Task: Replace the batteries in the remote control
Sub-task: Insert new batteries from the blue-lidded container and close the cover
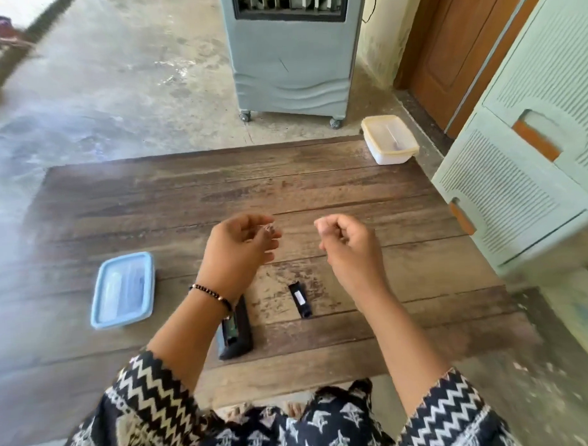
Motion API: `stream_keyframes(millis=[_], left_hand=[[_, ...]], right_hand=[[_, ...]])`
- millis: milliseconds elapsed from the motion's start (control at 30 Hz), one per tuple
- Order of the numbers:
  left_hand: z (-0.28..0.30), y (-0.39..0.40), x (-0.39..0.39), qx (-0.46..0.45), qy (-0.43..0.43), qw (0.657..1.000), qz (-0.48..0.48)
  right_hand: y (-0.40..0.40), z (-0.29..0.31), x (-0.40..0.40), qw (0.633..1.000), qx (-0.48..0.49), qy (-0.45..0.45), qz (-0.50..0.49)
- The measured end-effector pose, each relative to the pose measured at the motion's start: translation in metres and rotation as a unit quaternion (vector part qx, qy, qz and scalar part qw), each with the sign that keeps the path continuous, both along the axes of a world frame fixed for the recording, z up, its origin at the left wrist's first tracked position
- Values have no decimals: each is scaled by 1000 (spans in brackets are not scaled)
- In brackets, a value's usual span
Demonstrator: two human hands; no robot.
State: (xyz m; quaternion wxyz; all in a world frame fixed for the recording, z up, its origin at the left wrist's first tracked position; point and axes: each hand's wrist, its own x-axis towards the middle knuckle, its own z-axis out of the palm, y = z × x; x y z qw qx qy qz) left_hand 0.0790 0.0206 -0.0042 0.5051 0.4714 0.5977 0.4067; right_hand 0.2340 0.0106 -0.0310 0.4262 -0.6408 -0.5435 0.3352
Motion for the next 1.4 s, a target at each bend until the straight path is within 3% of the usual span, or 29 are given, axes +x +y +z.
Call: stream_keyframes(millis=[200, 333, 467, 600, 700, 800, 900, 1000, 1067, 1300, 1400], left_hand=[[-7, -74, -103, -2, -1, 996, 92], [-14, -101, -159, -7, 51, 982, 181], [-25, -103, -185, -51, 170, 970, 167], [-31, -94, -190, -75, 144, 977, 138], [-40, -93, -193, -60, 123, 983, 124], [-46, -97, -195, -42, 95, 987, 121], [-47, -103, -193, -18, 108, 989, 100], [-48, -108, -195, 40, 239, 968, 63], [-50, -106, -198, 69, 276, 957, 49], [-68, -90, -203, 77, 267, 960, -36], [-73, -93, -208, 104, 216, 970, -31]], right_hand=[[-52, -1, -76, 997, -40, 3, 63], [-66, -1, -130, 991, -35, -20, 128], [-65, 4, -172, 982, -21, -57, 177], [-57, 2, -194, 971, -8, -132, 200], [-51, -2, -207, 940, 21, -231, 250], [-47, -12, -215, 877, 54, -360, 313], [-43, -17, -221, 853, 93, -414, 304], [-44, -21, -224, 861, 140, -403, 278], [-49, -23, -221, 867, 149, -388, 276], [-74, -17, -209, 875, 146, -363, 285], [-77, -17, -205, 876, 138, -358, 291]])
